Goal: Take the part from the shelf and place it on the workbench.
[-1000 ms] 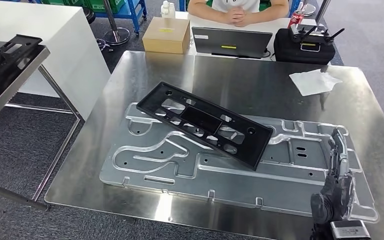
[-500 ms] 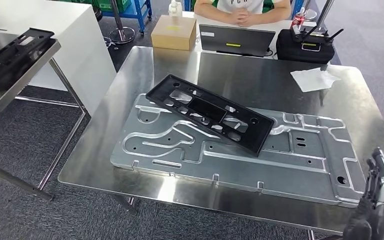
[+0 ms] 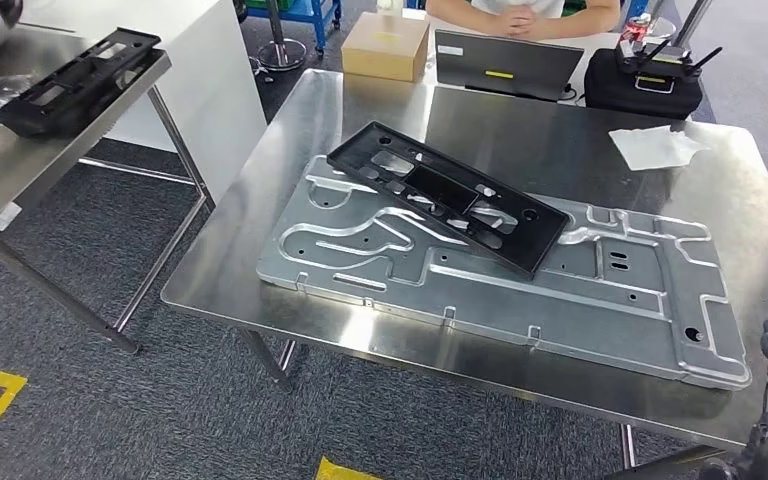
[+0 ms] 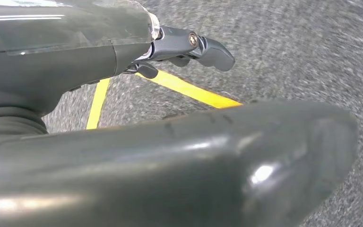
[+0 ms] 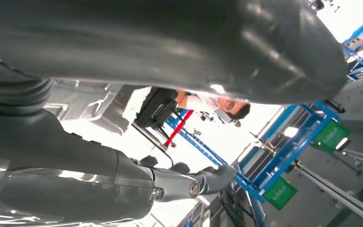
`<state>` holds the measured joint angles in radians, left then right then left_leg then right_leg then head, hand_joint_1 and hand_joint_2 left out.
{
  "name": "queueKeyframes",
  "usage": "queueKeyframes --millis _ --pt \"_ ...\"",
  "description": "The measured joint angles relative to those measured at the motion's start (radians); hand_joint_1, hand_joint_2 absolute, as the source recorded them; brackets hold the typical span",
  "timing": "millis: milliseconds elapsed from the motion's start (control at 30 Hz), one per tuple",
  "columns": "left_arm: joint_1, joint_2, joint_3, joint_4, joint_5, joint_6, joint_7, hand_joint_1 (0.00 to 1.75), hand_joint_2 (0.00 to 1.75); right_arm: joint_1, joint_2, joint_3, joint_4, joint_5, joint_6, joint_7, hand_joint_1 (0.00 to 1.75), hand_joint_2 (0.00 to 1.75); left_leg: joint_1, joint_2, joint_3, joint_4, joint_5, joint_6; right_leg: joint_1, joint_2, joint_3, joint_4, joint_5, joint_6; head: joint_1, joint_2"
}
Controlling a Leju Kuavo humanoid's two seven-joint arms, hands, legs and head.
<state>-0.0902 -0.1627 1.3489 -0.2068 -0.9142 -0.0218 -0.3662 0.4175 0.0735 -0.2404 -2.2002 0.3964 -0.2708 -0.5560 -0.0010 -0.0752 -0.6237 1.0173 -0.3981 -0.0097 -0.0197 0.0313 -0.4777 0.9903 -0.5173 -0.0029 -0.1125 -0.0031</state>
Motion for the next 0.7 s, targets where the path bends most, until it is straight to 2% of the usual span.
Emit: queueKeyframes --millis 33,67,133,167,200,233,267,300,333,367,400,467,500,533,600,633,667,700 --pt "0.0 0.001 0.001 0.0 0.007 0.004 0.001 0.0 0.0 -0.004 0.002 0.002 0.003 0.017 0.002 0.007 0.0 0.0 0.001 0.015 -0.012 0.025 -0.029 -0.006 -0.002 -0.014 -0.009 -0.004 0.011 -0.008 0.0 0.0" --pt "0.0 0.001 0.004 0.0 0.014 0.009 0.002 0.0 0.0 -0.008 0.004 0.005 0.008 0.034 0.003 0.015 0.0 0.0 0.004 0.034 -0.027 0.07 -0.075 -0.012 -0.004 -0.028 -0.02 -0.007 0.022 -0.014 0.0 0.0" --pt "-0.002 0.001 0.009 0.0 0.024 0.017 0.002 0.0 0.0 -0.019 0.005 0.016 0.024 0.061 0.004 0.031 0.0 0.0 0.011 0.059 -0.059 0.195 -0.167 -0.026 -0.002 -0.054 -0.045 -0.006 0.042 -0.019 0.0 0.0" --pt "-0.002 0.0 0.013 0.0 0.029 0.021 0.002 0.0 0.0 -0.027 0.005 0.023 0.036 0.071 0.005 0.038 0.0 0.0 0.016 0.063 -0.066 0.247 -0.183 -0.033 -0.003 -0.067 -0.059 -0.004 0.052 -0.016 0.0 0.0" --pt "-0.002 0.0 0.017 0.0 0.033 0.024 0.002 0.0 0.0 -0.035 0.005 0.031 0.048 0.081 0.007 0.044 0.0 0.0 0.02 0.066 -0.059 0.272 -0.175 -0.038 -0.003 -0.08 -0.074 -0.001 0.061 -0.013 0.0 0.0" --pt "-0.002 -0.001 0.02 0.0 0.038 0.028 0.001 0.0 0.0 -0.043 0.005 0.039 0.062 0.091 0.009 0.051 0.0 0.0 0.024 0.07 -0.035 0.264 -0.148 -0.043 -0.004 -0.093 -0.088 0.003 0.069 -0.009 0.0 0.0" --pt "-0.002 -0.001 0.023 0.0 0.041 0.032 0.0 0.0 0.0 -0.05 0.004 0.047 0.076 0.101 0.011 0.058 0.0 0.0 0.027 0.08 0.005 0.221 -0.117 -0.047 -0.006 -0.105 -0.101 0.008 0.076 -0.005 0.0 0.0" --pt "-0.003 -0.002 0.026 0.0 0.046 0.035 -0.001 0.0 0.0 -0.056 0.003 0.054 0.089 0.113 0.013 0.067 0.0 0.0 0.029 0.098 0.059 0.151 -0.102 -0.048 -0.006 -0.116 -0.112 0.014 0.081 0.001 0.0 0.0" --pt "-0.005 -0.003 0.028 0.0 0.051 0.038 -0.003 0.0 0.0 -0.061 0.001 0.062 0.102 0.126 0.014 0.076 0.0 0.0 0.026 0.115 0.112 0.075 -0.102 -0.045 -0.006 -0.127 -0.121 0.021 0.086 0.007 0.0 0.0" --pt "-0.007 -0.004 0.032 0.0 0.054 0.041 -0.005 0.0 0.0 -0.067 -0.002 0.068 0.116 0.137 0.016 0.085 0.0 0.0 0.022 0.13 0.148 0.016 -0.111 -0.036 -0.005 -0.138 -0.125 0.025 0.092 0.015 0.0 0.0" --pt "-0.008 -0.006 0.036 0.0 0.056 0.045 -0.006 0.0 0.0 -0.072 -0.005 0.074 0.132 0.145 0.019 0.093 0.0 0.0 0.017 0.137 0.166 -0.019 -0.121 -0.026 -0.005 -0.149 -0.127 0.027 0.098 0.022 0.0 0.0" --pt "-0.006 -0.007 0.044 0.0 0.06 0.052 -0.007 0.0 0.0 -0.084 -0.011 0.082 0.169 0.15 0.026 0.107 0.0 0.0 0.012 0.124 0.156 -0.032 -0.113 0.001 -0.008 -0.165 -0.127 0.025 0.111 0.039 0.0 0.0" --pt "-0.004 -0.009 0.047 0.0 0.062 0.055 -0.006 0.0 0.0 -0.088 -0.015 0.085 0.19 0.151 0.03 0.113 0.0 0.0 0.011 0.117 0.148 -0.034 -0.103 0.012 -0.011 -0.154 -0.129 0.029 0.103 0.046 0.0 0.0" --pt "-0.003 -0.01 0.049 0.0 0.063 0.057 -0.006 0.0 0.0 -0.091 -0.019 0.086 0.213 0.155 0.033 0.118 0.0 0.0 0.012 0.11 0.137 -0.037 -0.09 0.024 -0.014 -0.131 -0.137 0.048 0.076 0.051 0.0 0.0" --pt "-0.004 -0.014 0.05 0.0 0.059 0.06 -0.006 0.0 0.0 -0.097 -0.026 0.083 0.274 0.162 0.039 0.129 0.0 0.0 0.01 0.094 0.108 -0.039 -0.063 0.04 -0.014 -0.067 -0.165 0.143 -0.024 0.054 0.0 0.0" --pt "-0.004 -0.014 0.05 0.0 0.056 0.061 -0.007 0.0 0.0 -0.102 -0.028 0.078 0.312 0.165 0.04 0.132 0.0 0.0 0.007 0.084 0.092 -0.038 -0.051 0.044 -0.012 -0.048 -0.18 0.206 -0.071 0.052 0.0 0.0" --pt "-0.004 -0.016 0.05 0.0 0.052 0.061 -0.007 0.0 0.0 -0.107 -0.029 0.071 0.357 0.172 0.04 0.131 0.0 0.0 0.004 0.073 0.076 -0.036 -0.039 0.046 -0.009 -0.039 -0.187 0.259 -0.097 0.05 0.0 0.0" --pt "-0.003 -0.017 0.05 0.0 0.048 0.061 -0.007 0.0 0.0 -0.114 -0.03 0.062 0.406 0.181 0.038 0.126 0.0 0.0 0.0 0.061 0.06 -0.033 -0.027 0.047 -0.006 -0.036 -0.182 0.285 -0.098 0.047 0.0 0.0"
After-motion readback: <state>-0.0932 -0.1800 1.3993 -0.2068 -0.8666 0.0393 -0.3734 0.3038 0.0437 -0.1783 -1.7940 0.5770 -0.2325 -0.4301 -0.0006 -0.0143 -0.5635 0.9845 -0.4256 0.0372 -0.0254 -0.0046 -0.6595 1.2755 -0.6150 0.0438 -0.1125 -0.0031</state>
